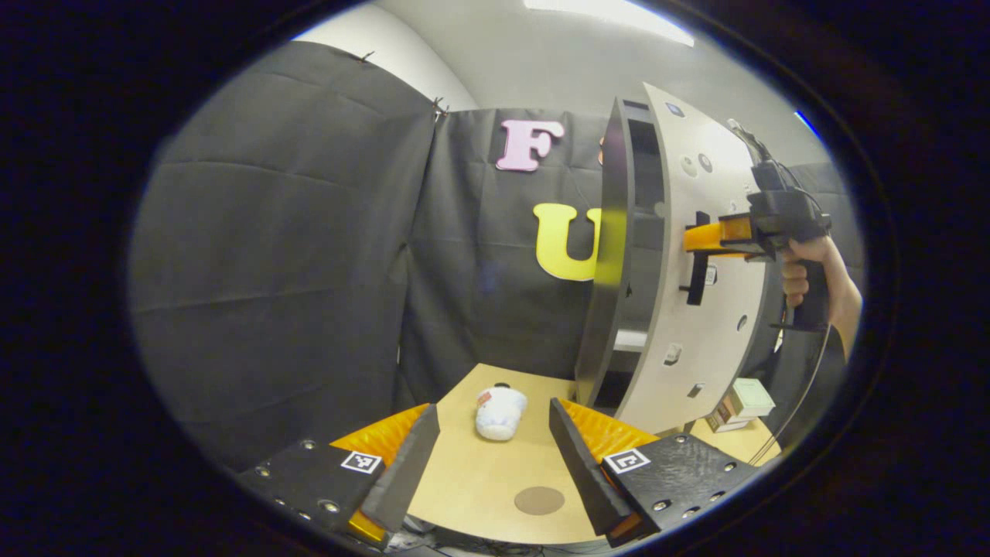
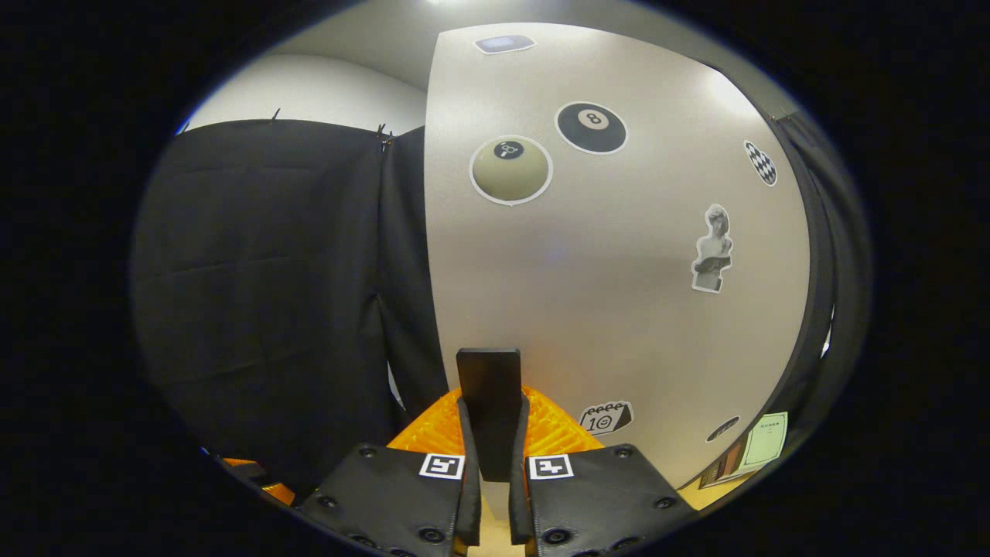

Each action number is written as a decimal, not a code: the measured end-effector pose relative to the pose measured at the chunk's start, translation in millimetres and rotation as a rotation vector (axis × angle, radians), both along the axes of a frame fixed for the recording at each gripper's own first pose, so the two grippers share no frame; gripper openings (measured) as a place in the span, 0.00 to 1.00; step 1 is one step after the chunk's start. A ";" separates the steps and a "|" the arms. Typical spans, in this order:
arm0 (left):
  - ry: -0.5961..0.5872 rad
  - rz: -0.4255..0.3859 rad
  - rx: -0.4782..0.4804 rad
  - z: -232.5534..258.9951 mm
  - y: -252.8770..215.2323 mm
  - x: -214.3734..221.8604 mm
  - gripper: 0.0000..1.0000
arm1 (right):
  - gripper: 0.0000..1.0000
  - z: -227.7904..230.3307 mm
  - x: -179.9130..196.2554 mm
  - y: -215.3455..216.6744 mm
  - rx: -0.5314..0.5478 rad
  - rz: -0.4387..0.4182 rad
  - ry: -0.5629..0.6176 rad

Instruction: Open the cabinet door with the right hand, grasp the bottle in the cabinet with the left hand and place it on the coaster, then close the cabinet door with the right hand.

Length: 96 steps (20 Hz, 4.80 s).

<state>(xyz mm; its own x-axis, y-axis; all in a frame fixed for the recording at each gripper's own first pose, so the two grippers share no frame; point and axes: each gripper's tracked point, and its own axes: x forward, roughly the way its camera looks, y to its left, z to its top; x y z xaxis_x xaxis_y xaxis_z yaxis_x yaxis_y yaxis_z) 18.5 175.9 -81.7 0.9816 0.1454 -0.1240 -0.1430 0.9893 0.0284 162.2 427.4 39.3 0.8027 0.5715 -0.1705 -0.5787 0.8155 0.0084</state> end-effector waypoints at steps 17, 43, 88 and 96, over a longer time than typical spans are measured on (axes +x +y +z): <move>-0.014 0.044 0.024 -6.5 -106.8 -39.2 0.88 | 0.17 2.2 0.6 -11.3 0.019 0.221 0.014; 0.060 -0.235 0.054 -67.7 -308.3 -22.4 0.87 | 0.14 13.1 23.1 -61.3 0.097 -0.004 -0.043; -0.064 -0.498 -0.018 28.1 -271.1 205.5 0.88 | 0.10 -57.4 100.0 -246.2 0.152 -0.800 0.097; -0.096 -0.504 -0.018 43.0 -324.1 271.6 0.88 | 0.47 -89.9 142.6 -258.6 0.164 -0.789 0.173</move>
